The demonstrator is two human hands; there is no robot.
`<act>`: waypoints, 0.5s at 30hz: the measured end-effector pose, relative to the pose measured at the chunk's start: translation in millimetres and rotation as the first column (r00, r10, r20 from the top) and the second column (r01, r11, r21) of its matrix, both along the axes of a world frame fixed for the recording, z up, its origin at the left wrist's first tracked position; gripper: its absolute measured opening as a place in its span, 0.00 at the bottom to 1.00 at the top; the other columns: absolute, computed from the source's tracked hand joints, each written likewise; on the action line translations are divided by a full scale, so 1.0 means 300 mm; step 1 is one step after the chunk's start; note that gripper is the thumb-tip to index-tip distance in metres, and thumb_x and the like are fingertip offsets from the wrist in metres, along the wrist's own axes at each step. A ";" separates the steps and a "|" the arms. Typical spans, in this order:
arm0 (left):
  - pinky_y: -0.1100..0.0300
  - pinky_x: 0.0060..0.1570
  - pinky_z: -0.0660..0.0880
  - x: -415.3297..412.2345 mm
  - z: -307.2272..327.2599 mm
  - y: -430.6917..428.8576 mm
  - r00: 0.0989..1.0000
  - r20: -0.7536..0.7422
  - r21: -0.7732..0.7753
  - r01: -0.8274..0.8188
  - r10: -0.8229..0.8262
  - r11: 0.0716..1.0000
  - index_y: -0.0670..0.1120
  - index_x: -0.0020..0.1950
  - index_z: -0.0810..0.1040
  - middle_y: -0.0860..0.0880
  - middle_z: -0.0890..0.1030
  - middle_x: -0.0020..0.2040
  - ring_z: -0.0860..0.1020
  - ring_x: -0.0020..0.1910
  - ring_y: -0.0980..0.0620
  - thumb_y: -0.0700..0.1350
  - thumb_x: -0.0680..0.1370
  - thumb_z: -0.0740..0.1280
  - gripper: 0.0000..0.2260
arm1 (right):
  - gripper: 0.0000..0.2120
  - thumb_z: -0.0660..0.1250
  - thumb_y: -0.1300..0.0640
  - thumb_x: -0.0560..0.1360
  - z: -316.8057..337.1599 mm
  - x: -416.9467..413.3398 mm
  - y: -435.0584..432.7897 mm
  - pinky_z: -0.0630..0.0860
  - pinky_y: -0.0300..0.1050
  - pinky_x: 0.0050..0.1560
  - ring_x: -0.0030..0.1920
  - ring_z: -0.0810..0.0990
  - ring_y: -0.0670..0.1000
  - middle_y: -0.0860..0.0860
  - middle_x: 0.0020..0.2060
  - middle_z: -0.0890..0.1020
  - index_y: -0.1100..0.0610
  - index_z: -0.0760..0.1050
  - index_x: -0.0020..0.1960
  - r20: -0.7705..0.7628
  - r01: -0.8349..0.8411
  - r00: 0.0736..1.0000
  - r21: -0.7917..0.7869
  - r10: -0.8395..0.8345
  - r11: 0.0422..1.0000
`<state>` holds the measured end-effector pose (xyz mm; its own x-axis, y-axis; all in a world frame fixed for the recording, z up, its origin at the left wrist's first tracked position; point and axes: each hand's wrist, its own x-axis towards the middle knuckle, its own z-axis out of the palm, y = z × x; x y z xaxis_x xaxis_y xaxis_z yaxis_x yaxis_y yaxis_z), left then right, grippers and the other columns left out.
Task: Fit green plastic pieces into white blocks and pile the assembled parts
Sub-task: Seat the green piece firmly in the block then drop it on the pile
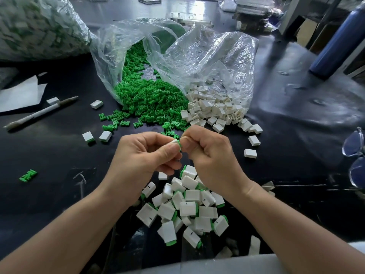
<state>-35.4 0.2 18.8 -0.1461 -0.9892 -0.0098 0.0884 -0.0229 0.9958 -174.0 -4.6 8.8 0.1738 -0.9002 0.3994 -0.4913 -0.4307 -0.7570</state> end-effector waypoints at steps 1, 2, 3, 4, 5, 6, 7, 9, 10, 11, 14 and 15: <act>0.66 0.24 0.74 0.000 0.001 -0.001 1.000 -0.002 0.005 -0.008 0.008 1.000 0.41 0.37 0.80 0.45 0.81 0.28 0.79 0.24 0.54 0.42 0.63 0.68 0.06 | 0.13 0.59 0.56 0.73 -0.002 0.004 0.002 0.63 0.46 0.33 0.30 0.64 0.47 0.47 0.27 0.66 0.63 0.69 0.34 0.027 0.000 1.000 0.014 -0.001 1.000; 0.66 0.24 0.74 0.002 0.002 -0.003 1.000 0.003 0.008 -0.006 0.006 1.000 0.41 0.37 0.80 0.45 0.81 0.29 0.79 0.25 0.54 0.42 0.63 0.68 0.07 | 0.13 0.59 0.56 0.74 -0.002 0.005 0.003 0.64 0.47 0.33 0.30 0.64 0.47 0.48 0.27 0.67 0.63 0.69 0.34 0.040 -0.002 0.999 0.032 0.001 0.999; 0.66 0.24 0.75 0.005 0.005 -0.006 1.000 0.018 0.013 0.004 -0.005 1.000 0.40 0.38 0.80 0.45 0.81 0.29 0.79 0.25 0.54 0.42 0.63 0.68 0.07 | 0.13 0.59 0.57 0.75 -0.002 0.003 0.002 0.64 0.48 0.33 0.30 0.64 0.49 0.49 0.27 0.67 0.63 0.69 0.35 0.039 -0.011 0.999 0.060 0.009 0.998; 0.66 0.24 0.75 0.008 0.006 -0.010 0.999 0.043 0.021 0.020 -0.021 1.000 0.40 0.38 0.80 0.45 0.81 0.29 0.79 0.25 0.54 0.42 0.63 0.68 0.07 | 0.13 0.60 0.58 0.76 0.000 -0.002 0.000 0.65 0.48 0.33 0.31 0.65 0.50 0.51 0.27 0.68 0.63 0.69 0.35 0.028 -0.028 0.999 0.101 0.025 0.994; 0.66 0.24 0.74 0.013 0.006 -0.014 0.996 0.081 0.033 0.037 -0.040 0.999 0.40 0.38 0.80 0.45 0.81 0.29 0.79 0.25 0.54 0.41 0.64 0.69 0.06 | 0.13 0.61 0.59 0.77 0.003 -0.009 -0.003 0.66 0.49 0.33 0.31 0.66 0.52 0.52 0.28 0.69 0.63 0.69 0.36 0.004 -0.052 0.999 0.154 0.052 0.987; 0.65 0.24 0.75 0.017 0.004 -0.019 0.991 0.122 0.046 0.055 -0.060 0.997 0.39 0.38 0.80 0.45 0.81 0.28 0.78 0.25 0.54 0.40 0.65 0.69 0.05 | 0.12 0.61 0.60 0.77 0.010 -0.017 -0.007 0.67 0.49 0.34 0.31 0.67 0.52 0.53 0.28 0.70 0.63 0.69 0.36 -0.039 -0.077 0.996 0.207 0.086 0.975; 0.65 0.24 0.75 0.021 0.002 -0.023 0.983 0.164 0.060 0.076 -0.085 0.995 0.39 0.38 0.81 0.45 0.81 0.28 0.78 0.24 0.54 0.38 0.67 0.70 0.03 | 0.12 0.61 0.60 0.77 0.018 -0.025 -0.012 0.68 0.51 0.35 0.32 0.68 0.54 0.54 0.28 0.72 0.63 0.70 0.35 -0.093 -0.098 0.988 0.255 0.126 0.962; 0.65 0.25 0.75 0.023 -0.002 -0.025 0.962 0.228 0.084 0.131 -0.147 0.988 0.38 0.38 0.81 0.44 0.80 0.28 0.78 0.25 0.54 0.36 0.69 0.69 0.02 | 0.12 0.60 0.60 0.76 0.036 -0.043 -0.019 0.70 0.52 0.36 0.33 0.71 0.55 0.57 0.31 0.76 0.61 0.70 0.35 -0.195 -0.124 0.960 0.341 0.199 0.932; 0.65 0.25 0.74 0.023 -0.003 -0.024 0.953 0.244 0.096 0.162 -0.181 0.982 0.39 0.37 0.81 0.44 0.81 0.29 0.78 0.25 0.53 0.36 0.69 0.70 0.02 | 0.12 0.60 0.59 0.76 0.047 -0.052 -0.020 0.70 0.51 0.36 0.32 0.71 0.52 0.57 0.32 0.77 0.61 0.71 0.34 -0.230 -0.133 0.945 0.376 0.231 0.917; 0.65 0.25 0.74 0.024 -0.001 -0.023 0.944 0.252 0.107 0.193 -0.215 0.975 0.39 0.37 0.82 0.43 0.81 0.29 0.78 0.25 0.53 0.37 0.69 0.70 0.02 | 0.13 0.61 0.59 0.76 0.057 -0.060 -0.020 0.68 0.48 0.34 0.30 0.69 0.48 0.56 0.31 0.77 0.61 0.72 0.35 -0.255 -0.143 0.931 0.404 0.262 0.904; 0.64 0.25 0.74 0.029 0.009 -0.018 0.918 0.250 0.137 0.280 -0.307 0.950 0.38 0.37 0.82 0.41 0.81 0.31 0.79 0.26 0.51 0.41 0.65 0.71 0.06 | 0.13 0.61 0.57 0.76 0.082 -0.081 -0.017 0.64 0.43 0.31 0.28 0.67 0.44 0.51 0.28 0.75 0.59 0.73 0.35 -0.289 -0.183 0.892 0.475 0.349 0.861; 0.64 0.25 0.74 0.030 0.012 -0.016 0.911 0.248 0.143 0.301 -0.329 0.943 0.38 0.37 0.82 0.41 0.81 0.30 0.79 0.26 0.52 0.42 0.64 0.70 0.07 | 0.13 0.61 0.56 0.76 0.088 -0.085 -0.015 0.64 0.42 0.31 0.28 0.67 0.43 0.49 0.28 0.74 0.56 0.73 0.34 -0.287 -0.198 0.881 0.497 0.376 0.845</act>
